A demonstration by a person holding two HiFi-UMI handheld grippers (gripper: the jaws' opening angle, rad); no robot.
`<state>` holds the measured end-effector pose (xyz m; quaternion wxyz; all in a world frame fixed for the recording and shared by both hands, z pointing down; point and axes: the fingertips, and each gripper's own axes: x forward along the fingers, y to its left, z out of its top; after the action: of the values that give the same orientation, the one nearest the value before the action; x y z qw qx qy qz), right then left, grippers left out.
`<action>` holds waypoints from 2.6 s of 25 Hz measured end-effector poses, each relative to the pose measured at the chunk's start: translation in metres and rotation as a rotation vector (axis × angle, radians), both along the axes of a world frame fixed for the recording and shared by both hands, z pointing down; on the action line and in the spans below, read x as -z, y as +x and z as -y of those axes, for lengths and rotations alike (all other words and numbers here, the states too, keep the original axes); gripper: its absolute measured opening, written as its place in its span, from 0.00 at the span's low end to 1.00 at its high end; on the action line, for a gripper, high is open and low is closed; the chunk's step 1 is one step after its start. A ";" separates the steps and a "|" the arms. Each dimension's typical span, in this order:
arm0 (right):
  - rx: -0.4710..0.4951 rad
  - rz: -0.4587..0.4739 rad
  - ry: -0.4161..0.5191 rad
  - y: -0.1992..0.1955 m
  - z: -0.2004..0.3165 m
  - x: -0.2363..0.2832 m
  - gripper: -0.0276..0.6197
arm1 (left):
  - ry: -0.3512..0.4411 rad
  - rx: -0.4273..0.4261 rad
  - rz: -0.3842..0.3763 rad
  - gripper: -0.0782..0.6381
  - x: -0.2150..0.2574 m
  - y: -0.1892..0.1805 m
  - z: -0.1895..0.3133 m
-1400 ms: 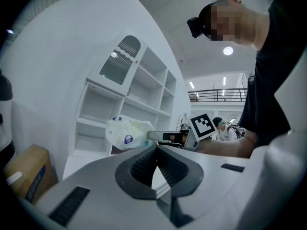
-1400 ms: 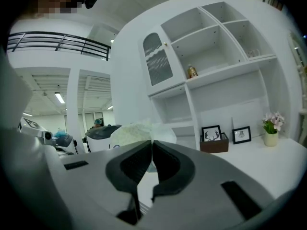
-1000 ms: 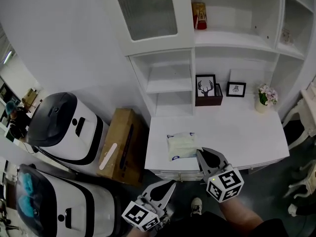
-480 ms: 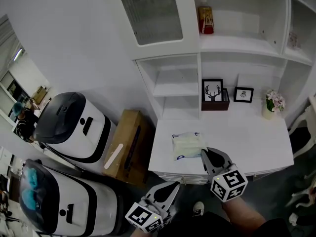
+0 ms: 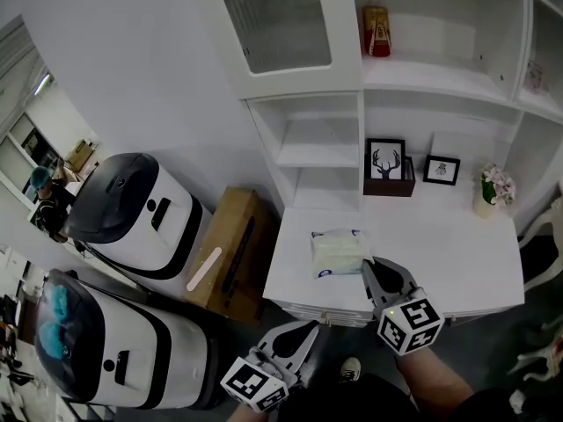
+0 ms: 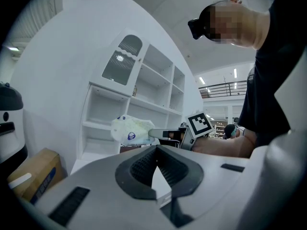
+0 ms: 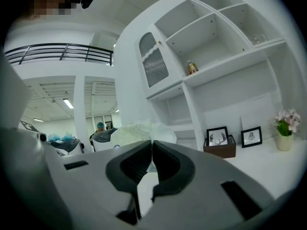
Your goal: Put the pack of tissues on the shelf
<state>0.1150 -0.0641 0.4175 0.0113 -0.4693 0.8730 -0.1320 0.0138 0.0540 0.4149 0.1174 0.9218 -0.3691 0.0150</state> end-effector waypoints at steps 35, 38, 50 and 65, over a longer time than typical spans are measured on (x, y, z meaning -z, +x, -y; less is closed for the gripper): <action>-0.041 0.028 0.003 0.046 0.043 -0.003 0.06 | 0.007 -0.049 0.031 0.12 -0.004 0.048 0.057; -0.048 0.039 0.005 0.044 0.045 -0.001 0.06 | 0.019 -0.059 0.043 0.12 0.000 0.048 0.059; -0.076 0.027 0.016 0.037 0.056 0.002 0.06 | 0.033 -0.102 0.022 0.12 0.005 0.043 0.076; -0.121 -0.007 0.002 0.018 0.098 -0.001 0.06 | 0.002 -0.141 -0.020 0.12 -0.005 0.018 0.122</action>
<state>0.1334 -0.1621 0.4188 0.0167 -0.5216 0.8433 -0.1285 0.0319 -0.0683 0.4194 0.1191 0.9457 -0.3021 0.0135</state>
